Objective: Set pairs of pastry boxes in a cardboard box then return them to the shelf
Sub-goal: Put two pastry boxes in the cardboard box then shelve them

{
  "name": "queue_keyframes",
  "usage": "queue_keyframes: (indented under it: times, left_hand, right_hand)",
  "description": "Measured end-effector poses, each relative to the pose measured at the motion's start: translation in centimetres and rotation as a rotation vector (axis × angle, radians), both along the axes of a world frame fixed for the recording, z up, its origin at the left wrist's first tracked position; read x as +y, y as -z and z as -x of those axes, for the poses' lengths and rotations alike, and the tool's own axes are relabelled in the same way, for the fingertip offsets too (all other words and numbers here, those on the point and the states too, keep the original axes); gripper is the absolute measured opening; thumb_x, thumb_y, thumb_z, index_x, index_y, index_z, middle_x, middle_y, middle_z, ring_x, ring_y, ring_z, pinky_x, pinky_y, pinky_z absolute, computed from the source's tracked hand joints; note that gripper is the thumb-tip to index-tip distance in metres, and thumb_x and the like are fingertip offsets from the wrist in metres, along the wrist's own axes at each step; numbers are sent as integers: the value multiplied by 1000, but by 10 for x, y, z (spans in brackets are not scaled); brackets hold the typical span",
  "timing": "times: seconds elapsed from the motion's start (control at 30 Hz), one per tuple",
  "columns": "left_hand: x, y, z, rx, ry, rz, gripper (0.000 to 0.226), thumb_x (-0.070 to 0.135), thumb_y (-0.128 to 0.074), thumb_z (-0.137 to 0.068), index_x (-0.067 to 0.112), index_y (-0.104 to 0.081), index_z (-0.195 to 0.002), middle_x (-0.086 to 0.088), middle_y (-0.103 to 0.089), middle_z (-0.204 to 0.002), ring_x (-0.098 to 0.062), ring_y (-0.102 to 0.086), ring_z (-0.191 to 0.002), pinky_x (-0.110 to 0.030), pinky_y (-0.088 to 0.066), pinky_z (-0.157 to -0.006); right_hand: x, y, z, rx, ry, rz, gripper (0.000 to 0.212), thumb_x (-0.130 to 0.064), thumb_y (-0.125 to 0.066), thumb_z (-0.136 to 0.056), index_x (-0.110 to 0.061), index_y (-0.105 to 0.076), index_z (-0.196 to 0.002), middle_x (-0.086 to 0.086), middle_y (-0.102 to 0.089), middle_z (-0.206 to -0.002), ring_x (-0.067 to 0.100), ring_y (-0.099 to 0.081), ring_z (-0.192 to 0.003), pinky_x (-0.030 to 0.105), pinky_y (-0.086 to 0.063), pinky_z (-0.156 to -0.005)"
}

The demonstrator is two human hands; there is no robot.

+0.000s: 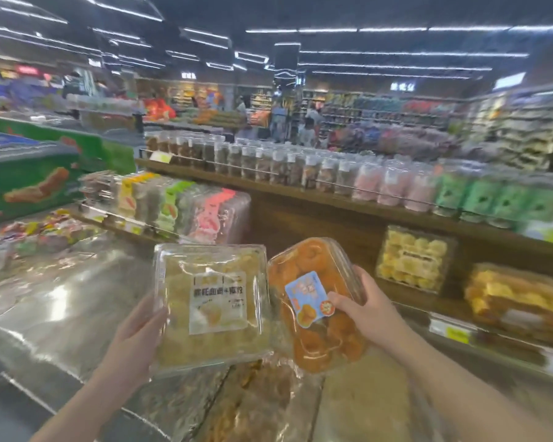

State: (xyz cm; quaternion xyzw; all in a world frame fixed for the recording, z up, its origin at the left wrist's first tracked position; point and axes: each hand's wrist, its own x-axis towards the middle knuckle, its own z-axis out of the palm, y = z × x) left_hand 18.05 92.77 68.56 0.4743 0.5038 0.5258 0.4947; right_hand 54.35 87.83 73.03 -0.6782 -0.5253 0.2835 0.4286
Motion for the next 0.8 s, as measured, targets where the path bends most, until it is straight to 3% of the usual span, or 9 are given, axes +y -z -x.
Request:
queue_keyframes:
  times: [0.13, 0.23, 0.33, 0.43, 0.47, 0.5, 0.6, 0.73, 0.8]
  left_hand:
    - [12, 5, -49, -19, 82, 57, 36, 23, -65, -101, 49, -64, -127, 6, -74, -121, -20, -69, -111, -49, -52, -102]
    - [11, 7, -100, -6, 173, 29, 32, 15, -54, -106, 45, -65, -110, 5, -77, -106, -15, -73, -94, -35, -55, -82]
    - [4, 7, -155, 26, 222, 26, 28, 14, -49, -108, 38, -65, -108, 5, -76, -103, -8, -75, -84, -31, -54, -72]
    - [2, 17, -206, 50, 257, 21, 28, 15, -49, -108, 32, -70, -116, -1, -77, -115, -16, -75, -100, -39, -59, -83]
    - [-1, 19, -224, 52, 257, 21, 28, 15, -49, -108, 30, -70, -118, 1, -77, -116, -13, -74, -103, -35, -59, -85]
    - [-4, 21, -242, 62, 270, 12, 27, 15, -50, -108, 29, -70, -118, 4, -78, -115, -11, -73, -105, -33, -59, -86]
    - [-6, 27, -300, 77, 281, 18, 26, 17, -51, -108, 31, -69, -121, 3, -78, -114, -24, -71, -113, -47, -55, -97]
    - [-4, 22, -369, 85, 331, 13, 28, 15, -49, -108, 31, -65, -126, 8, -78, -115, -17, -73, -109, -37, -60, -86]
    - [0, 16, -395, 56, 378, 30, 29, 13, -48, -108, 29, -66, -124, 4, -78, -114, -19, -75, -106, -44, -61, -87]
  right_hand:
    - [-29, 0, -50, -25, 80, 29, 76, -51, -75, -85, -38, -36, -149, -11, -62, -130, 8, -64, -112, 30, -57, -86]
    - [-52, -1, -93, -29, 135, 38, 87, -62, -75, -77, -39, -34, -150, -12, -61, -134, 11, -63, -116, 40, -58, -94]
    - [-73, -3, -141, -30, 165, 49, 75, -48, -74, -87, -36, -34, -149, -12, -59, -132, 10, -62, -115, 28, -57, -84]
    - [-91, -4, -198, -57, 175, 61, 71, -45, -73, -88, -37, -34, -147, -14, -59, -129, 3, -61, -110, 19, -55, -76]
    - [-96, -5, -218, -57, 179, 68, 71, -45, -74, -88, -37, -34, -147, -14, -60, -129, 3, -62, -109, 19, -55, -75]
    - [-102, -4, -239, -50, 188, 75, 75, -47, -75, -87, -37, -33, -149, -13, -61, -130, 5, -63, -110, 23, -58, -78]
    - [-117, -1, -299, -45, 224, 96, 96, -58, -78, -78, -39, -25, -156, -10, -58, -138, 12, -63, -117, 39, -59, -93]
    - [-131, 0, -360, -29, 251, 112, 96, -53, -78, -81, -37, -22, -158, -8, -57, -139, 14, -65, -113, 38, -60, -89]
    - [-133, -2, -380, -25, 249, 114, 92, -52, -78, -80, -40, -26, -155, -10, -61, -132, 12, -68, -108, 37, -62, -86]
